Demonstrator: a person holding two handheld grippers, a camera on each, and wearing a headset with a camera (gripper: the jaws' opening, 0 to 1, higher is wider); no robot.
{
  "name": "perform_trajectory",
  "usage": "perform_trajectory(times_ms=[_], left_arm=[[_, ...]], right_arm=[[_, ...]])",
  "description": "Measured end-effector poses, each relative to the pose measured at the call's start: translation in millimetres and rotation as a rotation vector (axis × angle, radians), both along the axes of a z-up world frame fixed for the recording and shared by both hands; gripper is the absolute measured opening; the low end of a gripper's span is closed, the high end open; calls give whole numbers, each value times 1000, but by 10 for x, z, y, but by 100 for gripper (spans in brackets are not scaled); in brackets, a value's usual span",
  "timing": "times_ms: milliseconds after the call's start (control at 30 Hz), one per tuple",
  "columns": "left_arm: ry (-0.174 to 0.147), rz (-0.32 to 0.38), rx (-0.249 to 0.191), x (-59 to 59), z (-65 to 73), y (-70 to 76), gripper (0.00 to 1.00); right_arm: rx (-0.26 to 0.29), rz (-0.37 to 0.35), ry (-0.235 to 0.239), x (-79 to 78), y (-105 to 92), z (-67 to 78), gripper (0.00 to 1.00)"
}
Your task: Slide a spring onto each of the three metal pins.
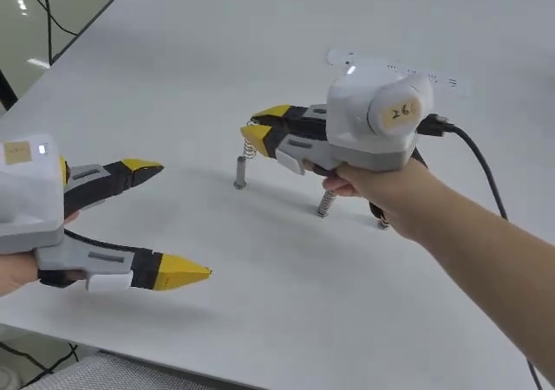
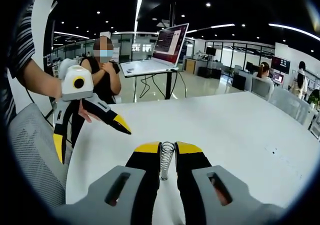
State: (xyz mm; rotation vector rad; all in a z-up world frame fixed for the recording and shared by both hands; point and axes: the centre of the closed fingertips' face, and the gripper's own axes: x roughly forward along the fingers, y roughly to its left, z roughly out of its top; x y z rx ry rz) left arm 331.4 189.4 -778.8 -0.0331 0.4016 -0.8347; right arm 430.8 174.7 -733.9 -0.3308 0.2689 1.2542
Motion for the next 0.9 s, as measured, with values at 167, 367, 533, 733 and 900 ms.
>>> perform_trajectory(times_ms=[167,367,533,733,900], left_arm=[[3,-3,0,0,-6,-5,96],[3,0,-1,3,0,6,95],[6,3,3,-14,-11,20,95],[11,5,5,-24,-22,35,95],[8,6,5,-20,-14,45,94]], right_arm=[[-8,0,7,1,34,-43,13],[-24,-14,17,32,17,-122,13],[12,-43,37,88,23,-77,13],[4,-34,38,73,49,-105,13],[2,-29,42,61,66,-124,13]])
